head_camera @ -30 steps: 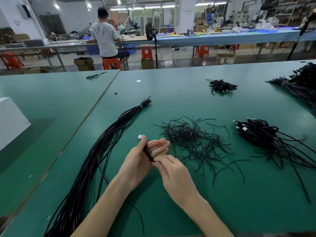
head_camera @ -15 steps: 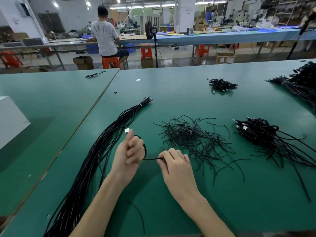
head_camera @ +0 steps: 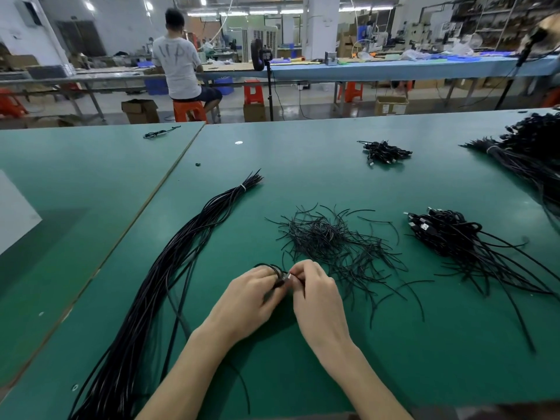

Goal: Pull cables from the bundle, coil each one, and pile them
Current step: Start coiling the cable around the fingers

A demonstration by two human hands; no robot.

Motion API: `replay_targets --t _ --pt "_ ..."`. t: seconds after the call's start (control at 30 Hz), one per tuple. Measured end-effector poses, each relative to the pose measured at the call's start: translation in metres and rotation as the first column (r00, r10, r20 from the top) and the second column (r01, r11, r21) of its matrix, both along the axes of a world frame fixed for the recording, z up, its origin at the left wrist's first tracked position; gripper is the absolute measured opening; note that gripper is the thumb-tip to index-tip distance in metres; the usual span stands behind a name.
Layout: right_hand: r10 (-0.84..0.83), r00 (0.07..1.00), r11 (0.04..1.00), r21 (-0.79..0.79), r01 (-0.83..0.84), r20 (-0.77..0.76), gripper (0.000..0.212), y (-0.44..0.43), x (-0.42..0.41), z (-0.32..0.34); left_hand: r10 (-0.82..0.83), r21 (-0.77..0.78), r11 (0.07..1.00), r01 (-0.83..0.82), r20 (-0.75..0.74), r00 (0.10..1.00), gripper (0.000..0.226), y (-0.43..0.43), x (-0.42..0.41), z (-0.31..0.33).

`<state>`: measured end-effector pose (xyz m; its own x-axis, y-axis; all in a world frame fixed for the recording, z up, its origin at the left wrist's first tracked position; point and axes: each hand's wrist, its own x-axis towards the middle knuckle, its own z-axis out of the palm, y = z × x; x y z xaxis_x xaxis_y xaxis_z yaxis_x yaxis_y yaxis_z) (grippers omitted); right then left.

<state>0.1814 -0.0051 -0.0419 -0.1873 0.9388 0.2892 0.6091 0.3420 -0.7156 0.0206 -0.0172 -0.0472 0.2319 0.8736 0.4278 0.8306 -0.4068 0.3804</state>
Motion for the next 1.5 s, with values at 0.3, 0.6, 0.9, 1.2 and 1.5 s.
replay_targets --t 0.3,0.6,0.9,1.2,1.5 --pt "-0.053 0.998 0.994 0.094 0.049 0.043 0.014 0.000 0.001 -0.004 0.003 0.006 1.000 -0.002 -0.102 0.995 0.038 0.002 0.002 0.001" --pt "0.221 0.919 0.975 0.097 -0.200 -0.328 0.034 0.005 0.007 -0.002 -0.006 -0.156 0.987 0.034 0.181 0.984 0.057 0.001 0.005 0.000" --pt "0.250 0.874 0.962 0.003 -0.274 -0.418 0.026 0.004 0.005 -0.004 0.032 -0.195 0.973 0.126 0.649 0.760 0.034 0.008 0.000 0.008" --pt "0.285 0.914 0.942 -0.092 -0.323 -0.289 0.014 0.004 0.002 -0.008 0.101 -0.041 0.913 0.406 0.987 -0.127 0.044 0.010 -0.018 0.027" --pt "0.189 0.941 0.971 -0.086 -0.221 -0.282 0.018 0.006 0.005 -0.007 0.224 -0.049 0.831 0.554 0.941 -0.253 0.050 0.001 -0.023 0.033"
